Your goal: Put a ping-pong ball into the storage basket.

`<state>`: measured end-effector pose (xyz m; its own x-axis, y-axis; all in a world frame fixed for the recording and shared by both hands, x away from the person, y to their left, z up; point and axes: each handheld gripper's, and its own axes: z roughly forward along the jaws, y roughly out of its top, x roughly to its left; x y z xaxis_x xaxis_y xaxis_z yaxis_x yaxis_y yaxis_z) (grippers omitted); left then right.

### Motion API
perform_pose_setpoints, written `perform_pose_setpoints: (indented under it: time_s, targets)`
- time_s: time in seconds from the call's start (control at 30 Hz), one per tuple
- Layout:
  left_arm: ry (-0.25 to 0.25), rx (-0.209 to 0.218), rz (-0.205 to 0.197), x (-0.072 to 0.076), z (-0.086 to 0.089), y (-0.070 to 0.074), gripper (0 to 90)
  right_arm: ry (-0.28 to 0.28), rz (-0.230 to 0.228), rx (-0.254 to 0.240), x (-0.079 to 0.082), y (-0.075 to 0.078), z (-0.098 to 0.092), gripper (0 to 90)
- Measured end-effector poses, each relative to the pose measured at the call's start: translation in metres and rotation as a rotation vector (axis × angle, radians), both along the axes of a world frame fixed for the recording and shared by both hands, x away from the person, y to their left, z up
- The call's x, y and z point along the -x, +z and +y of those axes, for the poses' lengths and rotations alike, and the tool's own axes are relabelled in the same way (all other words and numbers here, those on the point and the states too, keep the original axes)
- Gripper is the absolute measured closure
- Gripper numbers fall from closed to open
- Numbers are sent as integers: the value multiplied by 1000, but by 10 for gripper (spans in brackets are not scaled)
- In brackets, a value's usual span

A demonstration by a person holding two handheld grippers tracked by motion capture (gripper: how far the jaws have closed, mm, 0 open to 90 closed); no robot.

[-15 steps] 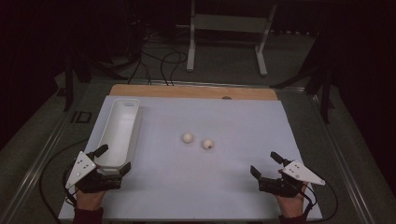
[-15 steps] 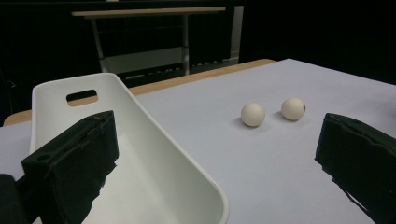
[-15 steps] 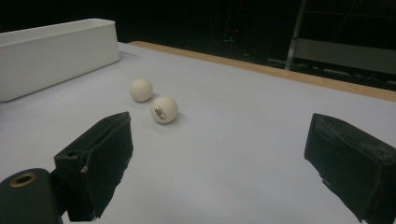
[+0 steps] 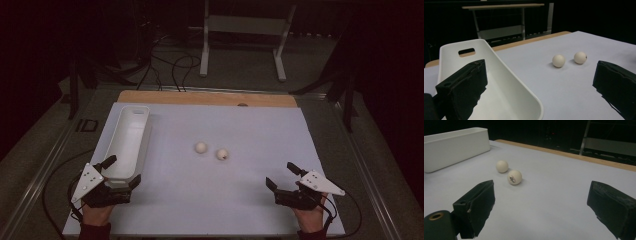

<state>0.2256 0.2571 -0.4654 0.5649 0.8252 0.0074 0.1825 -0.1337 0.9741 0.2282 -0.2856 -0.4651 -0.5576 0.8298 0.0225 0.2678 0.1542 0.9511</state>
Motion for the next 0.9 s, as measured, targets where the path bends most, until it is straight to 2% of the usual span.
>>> perform_pose_setpoints:
  time_s: [0.17, 0.47, 0.67, 0.9]
  targets:
    - [1, -7, 0, 1, -2, 0, 0, -6, 12, 13, -3, 4, 4, 74]
    - [16, 13, -9, 3, 0, 1, 0, -1, 34, 4, -3, 13, 1, 74]
    - [18, 17, -15, 3, 1, 1, 0, 7, 47, 21, -6, 28, 2, 74]
    - [23, 16, -18, 4, 0, 1, 0, 21, 66, 29, -11, 38, 7, 74]
